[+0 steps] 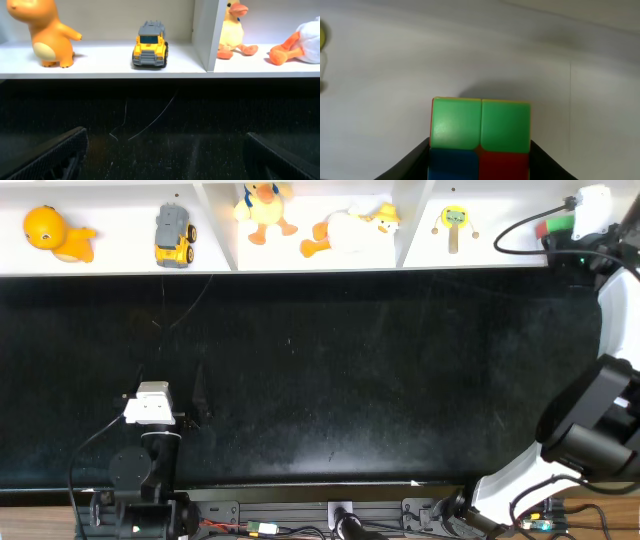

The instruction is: Store Toys

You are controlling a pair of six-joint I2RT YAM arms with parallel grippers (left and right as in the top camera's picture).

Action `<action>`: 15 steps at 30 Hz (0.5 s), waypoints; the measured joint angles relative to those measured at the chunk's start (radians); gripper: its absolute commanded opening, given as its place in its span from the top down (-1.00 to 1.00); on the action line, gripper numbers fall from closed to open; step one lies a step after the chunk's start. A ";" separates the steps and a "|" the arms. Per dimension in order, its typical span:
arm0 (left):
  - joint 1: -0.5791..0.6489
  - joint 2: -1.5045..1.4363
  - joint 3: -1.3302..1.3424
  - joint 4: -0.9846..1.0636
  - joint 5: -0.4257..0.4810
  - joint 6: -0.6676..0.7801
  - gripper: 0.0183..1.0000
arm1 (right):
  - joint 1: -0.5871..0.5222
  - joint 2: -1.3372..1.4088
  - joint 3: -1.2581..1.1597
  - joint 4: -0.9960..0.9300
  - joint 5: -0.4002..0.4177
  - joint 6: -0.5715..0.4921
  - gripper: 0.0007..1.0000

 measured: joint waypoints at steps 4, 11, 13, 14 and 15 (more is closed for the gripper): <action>0.000 0.000 0.000 0.000 0.000 0.000 -1.00 | 0.014 0.005 0.004 0.003 0.002 0.013 -0.63; 0.000 0.000 0.000 0.000 0.000 0.000 -1.00 | 0.025 0.009 0.004 -0.002 0.002 0.032 -1.00; 0.000 0.000 0.000 0.000 0.000 0.000 -1.00 | 0.024 0.009 0.004 -0.011 0.005 0.034 -0.99; 0.000 0.000 0.000 0.000 0.000 0.000 -1.00 | 0.024 0.009 0.004 -0.017 0.008 0.035 -0.99; 0.000 0.000 0.000 0.000 0.000 0.000 -1.00 | 0.023 0.009 0.004 -0.021 0.012 0.037 -0.99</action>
